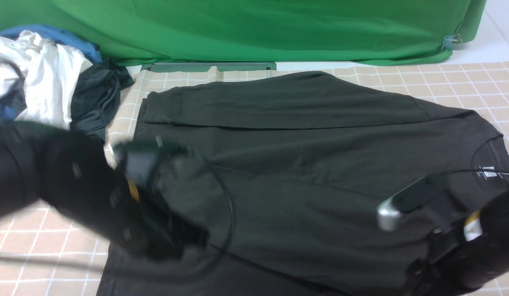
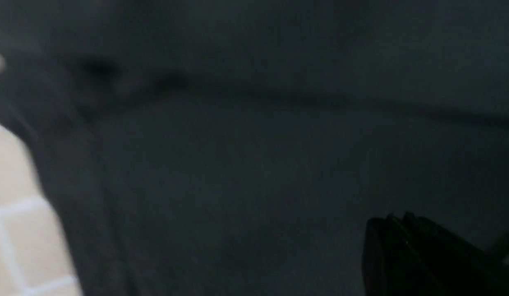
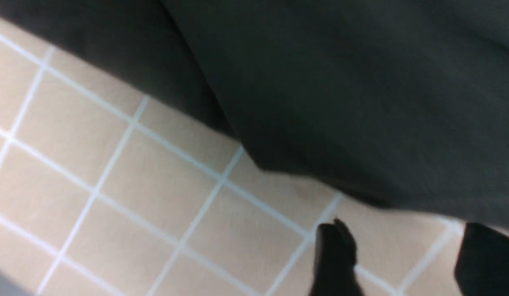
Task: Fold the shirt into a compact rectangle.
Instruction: 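Grab the top left corner of the dark shirt with the left gripper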
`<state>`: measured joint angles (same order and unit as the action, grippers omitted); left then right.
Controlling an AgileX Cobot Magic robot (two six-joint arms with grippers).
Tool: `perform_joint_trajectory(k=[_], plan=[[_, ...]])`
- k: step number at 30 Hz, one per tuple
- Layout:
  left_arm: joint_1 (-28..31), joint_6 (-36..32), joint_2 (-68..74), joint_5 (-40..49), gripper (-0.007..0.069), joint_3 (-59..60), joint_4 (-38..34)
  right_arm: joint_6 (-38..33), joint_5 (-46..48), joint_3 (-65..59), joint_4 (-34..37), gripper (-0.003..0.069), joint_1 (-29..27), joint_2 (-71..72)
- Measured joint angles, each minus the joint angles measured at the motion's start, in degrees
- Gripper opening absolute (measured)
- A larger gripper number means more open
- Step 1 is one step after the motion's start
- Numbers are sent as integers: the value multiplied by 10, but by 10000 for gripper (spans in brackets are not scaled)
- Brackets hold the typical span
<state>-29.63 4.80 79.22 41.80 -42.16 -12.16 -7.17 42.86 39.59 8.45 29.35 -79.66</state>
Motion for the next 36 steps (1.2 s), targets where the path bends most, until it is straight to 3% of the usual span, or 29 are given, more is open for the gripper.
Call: perform_joint_trajectory(k=[4, 8, 11, 13, 15, 17, 32, 34, 36], plan=[[-14, 8, 0, -33, 15, 37, -8, 9, -41, 0, -7, 497, 12, -44], [-14, 8, 0, -39, 15, 44, -5, 16, -70, 0, -18, 464, 13, -79], [-14, 9, 0, -44, 15, 44, -4, 19, -76, 0, -24, 356, 13, -93], [-14, 10, 0, -51, 17, 44, -4, 20, -79, 1, -24, 181, 13, -93], [-14, 10, 0, -53, 17, 44, -4, 21, -77, 1, -24, 94, 13, -93], [-14, 10, -1, -53, 19, 44, -4, 26, -67, 1, -24, 64, 13, -89], [-8, 26, 0, 1, 19, 25, -4, 92, 82, -22, -24, 64, 13, -10], [13, 31, 0, 26, 19, -5, -3, 97, 80, -30, -24, 98, 13, -10], [47, 33, 1, 39, 19, -45, 1, 100, 79, -32, -24, 186, 13, -10]])
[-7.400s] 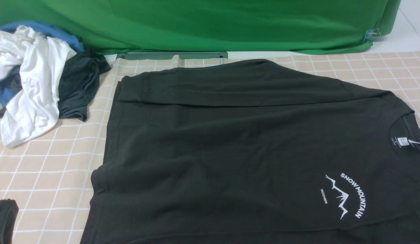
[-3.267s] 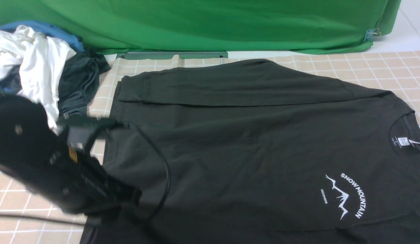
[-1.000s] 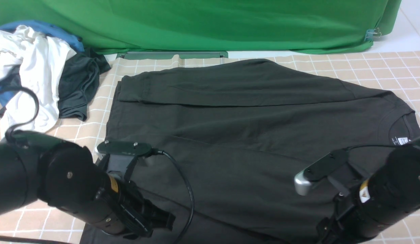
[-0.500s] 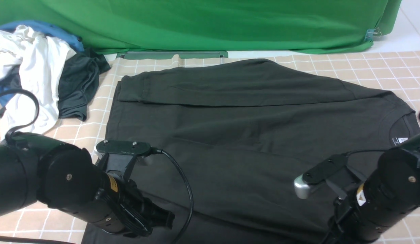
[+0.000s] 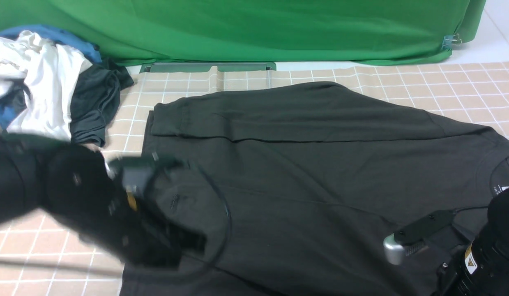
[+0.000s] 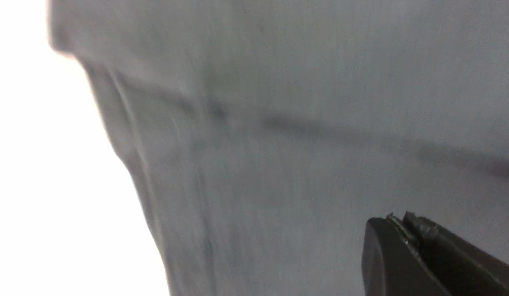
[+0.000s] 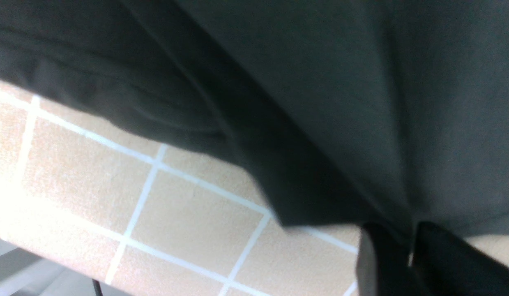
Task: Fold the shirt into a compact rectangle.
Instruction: 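Grab the top left corner of the dark shirt with the left gripper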
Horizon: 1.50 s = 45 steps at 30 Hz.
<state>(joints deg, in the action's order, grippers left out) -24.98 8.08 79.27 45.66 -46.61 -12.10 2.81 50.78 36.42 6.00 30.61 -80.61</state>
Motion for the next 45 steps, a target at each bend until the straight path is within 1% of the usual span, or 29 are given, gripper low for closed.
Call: perform_joint_trajectory(k=[1, 2, 3, 4, 6, 9, 13, 15, 18, 21, 22, 23, 26, 30, 35, 38, 41, 44, 45], plan=[[8, 1, 1, 1, 19, -13, 1, 1, 0, 0, 0, 223, 0, 0], [39, 2, 2, 1, 19, -44, 2, 1, 0, 0, 0, 302, 0, 0], [39, 2, 2, 1, 19, -44, 2, 1, 0, 1, 0, 328, 0, 0], [78, 3, 8, 1, 19, -82, 6, 0, 3, 5, 0, 409, 0, 0], [130, -8, 35, 2, 19, -145, 9, 0, 20, 23, -1, 483, 0, 1], [164, -16, 85, 2, 19, -212, 15, 0, 32, 44, -1, 478, 0, 12], [174, -28, 179, 7, 23, -296, 22, 0, 35, 68, -1, 404, 0, 44], [174, -35, 228, 11, 41, -332, 31, 0, 36, 74, -2, 379, 0, 57], [174, -21, 296, 24, 97, -384, 54, 0, 32, 78, -2, 363, 0, 73], [175, -19, 364, 39, 216, -436, 71, 0, 30, 78, -2, 360, 0, 82], [175, -19, 364, 39, 216, -436, 71, 0, 30, 78, -2, 360, 0, 82], [175, -21, 390, 35, 278, -451, 72, 0, 28, 78, -2, 360, 0, 82], [175, -22, 424, 14, 374, -470, 73, 0, 27, 78, -2, 360, 0, 82], [175, -22, 451, -26, 435, -478, 74, -1, 23, 78, -7, 360, 0, 83], [175, -28, 465, -54, 425, -480, 71, -3, 15, 78, -10, 360, 0, 84], [175, -38, 468, -56, 364, -483, 71, -4, 9, 78, -11, 360, 0, 84], [175, -43, 470, -56, 261, -485, 71, -4, 5, 78, -11, 360, 0, 86], [175, -55, 470, -56, 109, -485, 71, -4, 4, 78, -11, 360, 0, 86], [175, -60, 470, -56, 76, -485, 70, -4, 4, 78, -11, 360, 0, 86]])
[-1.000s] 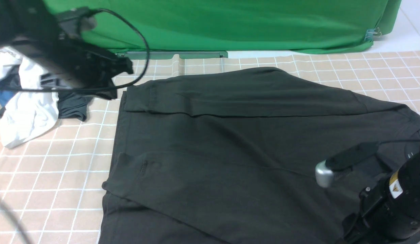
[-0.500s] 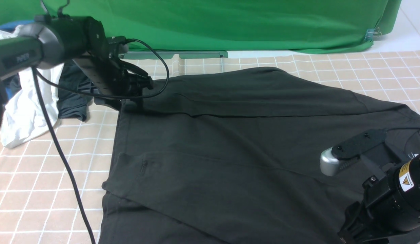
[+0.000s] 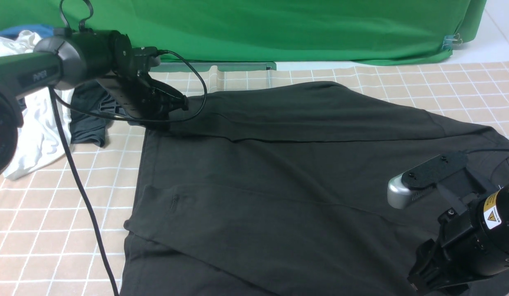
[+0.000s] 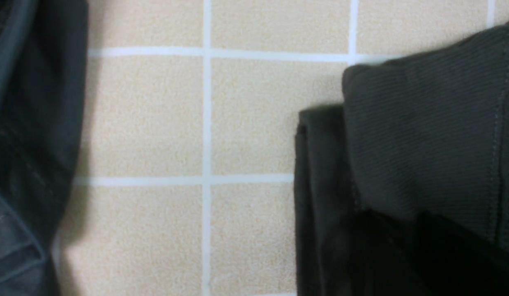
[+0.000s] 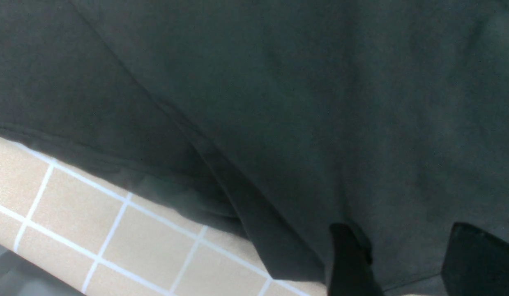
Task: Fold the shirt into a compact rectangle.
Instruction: 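Grab the top left corner of the dark shirt with the left gripper, then fold the left side of the dark shirt inward over its body with the left gripper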
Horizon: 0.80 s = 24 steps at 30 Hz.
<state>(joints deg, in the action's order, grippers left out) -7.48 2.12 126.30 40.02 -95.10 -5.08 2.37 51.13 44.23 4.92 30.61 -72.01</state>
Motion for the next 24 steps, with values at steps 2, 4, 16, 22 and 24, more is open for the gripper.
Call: perform_joint_trajectory(k=[2, 4, 16, 22, 24], plan=[[0, -9, -2, 7, 35, -1, -1, -1, 0, 0, -1, 360, 0, 0], [0, -11, -9, 31, 34, -7, 0, -2, 0, 0, -1, 360, 0, 0], [0, -41, -158, 179, 34, -21, -16, -6, 0, 0, -2, 360, 0, 0], [-14, -21, -241, 230, 34, 46, -25, -9, -6, 0, -49, 360, 0, 0], [-25, -9, -267, 227, 34, 86, -25, -4, -6, 0, -76, 360, 0, 0]])
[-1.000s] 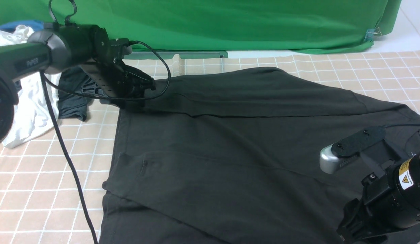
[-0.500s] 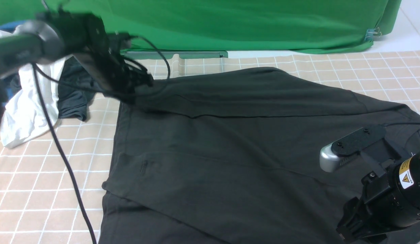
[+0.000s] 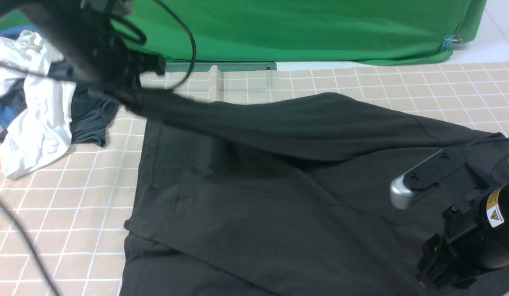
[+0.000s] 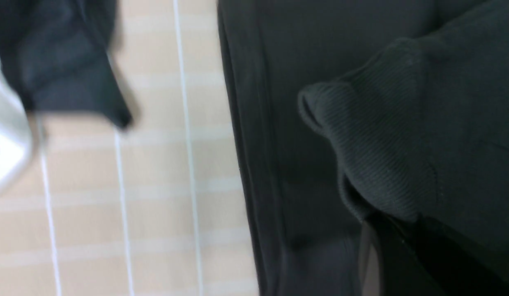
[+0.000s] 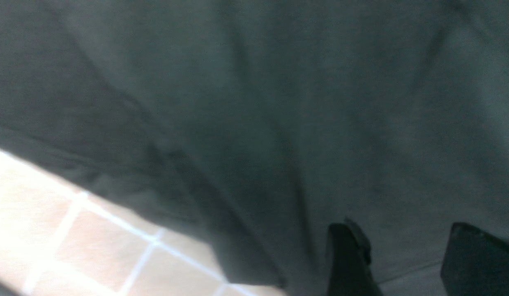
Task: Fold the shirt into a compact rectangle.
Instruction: 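Fold the left side of the dark shirt inward over its body with the left gripper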
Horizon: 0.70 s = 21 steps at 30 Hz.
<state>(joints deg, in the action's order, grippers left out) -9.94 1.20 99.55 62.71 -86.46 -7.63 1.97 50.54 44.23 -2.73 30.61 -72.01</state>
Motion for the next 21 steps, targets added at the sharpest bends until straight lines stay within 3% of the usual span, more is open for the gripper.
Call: perform_joint_trajectory(k=[5, 10, 21], plan=[[-53, 70, -89, -24, 34, 162, 0, 42, 0, 0, -71, 360, 0, 0], [-82, 125, -127, -36, 34, 273, 12, 49, -22, 0, -86, 360, 0, 0], [-84, 158, -151, -33, 34, 326, 29, 53, -29, 0, -89, 360, 0, 0]])
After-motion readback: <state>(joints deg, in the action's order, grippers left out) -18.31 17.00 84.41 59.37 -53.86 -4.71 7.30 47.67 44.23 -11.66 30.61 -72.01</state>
